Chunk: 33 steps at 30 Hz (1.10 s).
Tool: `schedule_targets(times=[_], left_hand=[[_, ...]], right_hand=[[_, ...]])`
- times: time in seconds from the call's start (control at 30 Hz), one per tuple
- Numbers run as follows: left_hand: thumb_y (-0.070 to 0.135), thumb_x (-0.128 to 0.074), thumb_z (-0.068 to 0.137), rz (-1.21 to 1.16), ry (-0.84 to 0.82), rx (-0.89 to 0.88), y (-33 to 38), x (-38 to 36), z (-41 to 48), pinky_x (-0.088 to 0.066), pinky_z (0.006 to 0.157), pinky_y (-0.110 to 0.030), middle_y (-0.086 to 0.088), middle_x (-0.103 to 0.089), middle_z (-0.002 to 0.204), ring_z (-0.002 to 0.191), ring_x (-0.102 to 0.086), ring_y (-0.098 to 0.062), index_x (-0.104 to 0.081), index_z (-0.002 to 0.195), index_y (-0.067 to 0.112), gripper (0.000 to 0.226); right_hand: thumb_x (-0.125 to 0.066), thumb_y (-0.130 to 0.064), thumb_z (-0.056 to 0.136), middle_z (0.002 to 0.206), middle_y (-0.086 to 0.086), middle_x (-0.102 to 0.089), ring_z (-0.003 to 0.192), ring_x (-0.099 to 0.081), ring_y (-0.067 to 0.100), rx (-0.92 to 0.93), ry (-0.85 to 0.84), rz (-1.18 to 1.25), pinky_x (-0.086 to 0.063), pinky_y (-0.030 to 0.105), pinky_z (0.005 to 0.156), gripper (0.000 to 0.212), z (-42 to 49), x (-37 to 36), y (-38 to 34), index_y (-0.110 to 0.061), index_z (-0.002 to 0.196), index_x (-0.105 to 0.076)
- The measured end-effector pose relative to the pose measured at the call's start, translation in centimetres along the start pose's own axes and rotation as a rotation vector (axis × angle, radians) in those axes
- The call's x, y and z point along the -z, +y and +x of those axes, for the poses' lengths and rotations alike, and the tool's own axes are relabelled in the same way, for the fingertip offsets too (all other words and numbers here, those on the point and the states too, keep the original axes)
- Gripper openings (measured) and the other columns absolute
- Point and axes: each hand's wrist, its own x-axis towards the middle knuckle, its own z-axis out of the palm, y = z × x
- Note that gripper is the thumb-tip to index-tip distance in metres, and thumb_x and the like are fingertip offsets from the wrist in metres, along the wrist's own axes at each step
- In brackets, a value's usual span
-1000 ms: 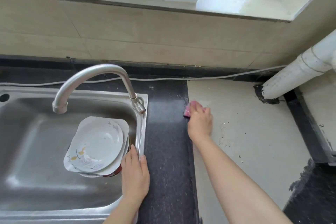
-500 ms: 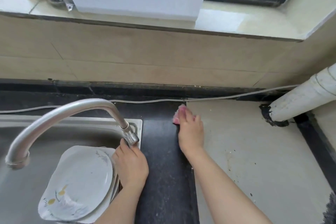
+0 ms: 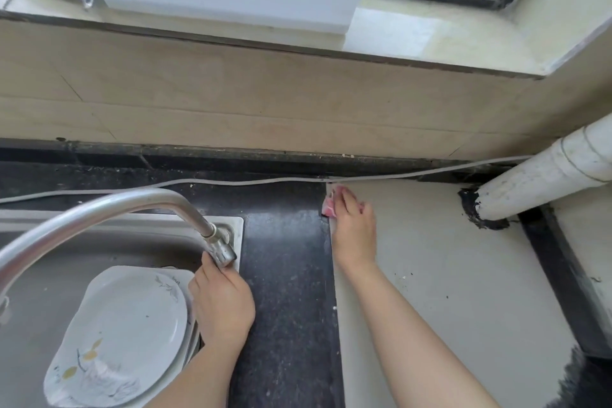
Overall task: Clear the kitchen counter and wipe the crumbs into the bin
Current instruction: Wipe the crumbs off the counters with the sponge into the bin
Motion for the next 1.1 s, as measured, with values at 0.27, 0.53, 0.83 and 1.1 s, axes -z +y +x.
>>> schedule_targets(times=[0.27,0.53,0.83,1.1], left_hand=[[0.009,-0.033,0.094,-0.011,-0.022,0.013,0.3,0.2,-0.2,-0.027,0.094,-0.051,-0.033,-0.052,0.120,0.111,-0.043,-0.048,-0.040,0.132,-0.007,0.041],[0.010,-0.030,0.096,-0.004,-0.025,0.015,0.5,0.3,-0.4,-0.027,0.096,-0.051,-0.033,-0.048,0.124,0.115,-0.040,-0.047,-0.036,0.135,-0.007,0.043],[0.005,-0.035,0.094,0.011,-0.006,-0.036,0.7,0.8,-0.9,-0.029,0.089,-0.053,-0.039,-0.051,0.116,0.107,-0.045,-0.053,-0.038,0.130,-0.012,0.040],[0.008,-0.034,0.095,0.016,0.007,-0.056,0.2,0.4,-0.7,-0.027,0.092,-0.052,-0.039,-0.048,0.118,0.109,-0.043,-0.053,-0.038,0.129,-0.011,0.039]], right_hand=[[-0.045,0.009,0.082,0.144,-0.001,-0.044,0.104,-0.038,0.028,-0.551,0.227,0.145,-0.031,0.030,0.086,0.060,-2.3,3.4,3.9,-0.014,0.138,-0.040],[-0.051,-0.002,0.088,0.153,-0.008,-0.027,0.113,-0.036,0.026,-0.214,0.032,0.135,-0.035,0.031,0.092,0.065,-2.3,0.0,-2.5,-0.021,0.146,-0.030],[-0.040,0.012,0.081,0.143,-0.008,-0.047,0.107,-0.037,0.028,-0.725,0.283,0.211,-0.032,0.030,0.087,0.062,-10.1,3.5,7.1,-0.015,0.135,-0.047],[-0.048,0.005,0.088,0.147,-0.016,-0.039,0.101,-0.035,0.017,-0.340,0.114,0.337,-0.031,0.015,0.085,0.057,-7.8,0.5,-2.4,-0.026,0.135,-0.050]])
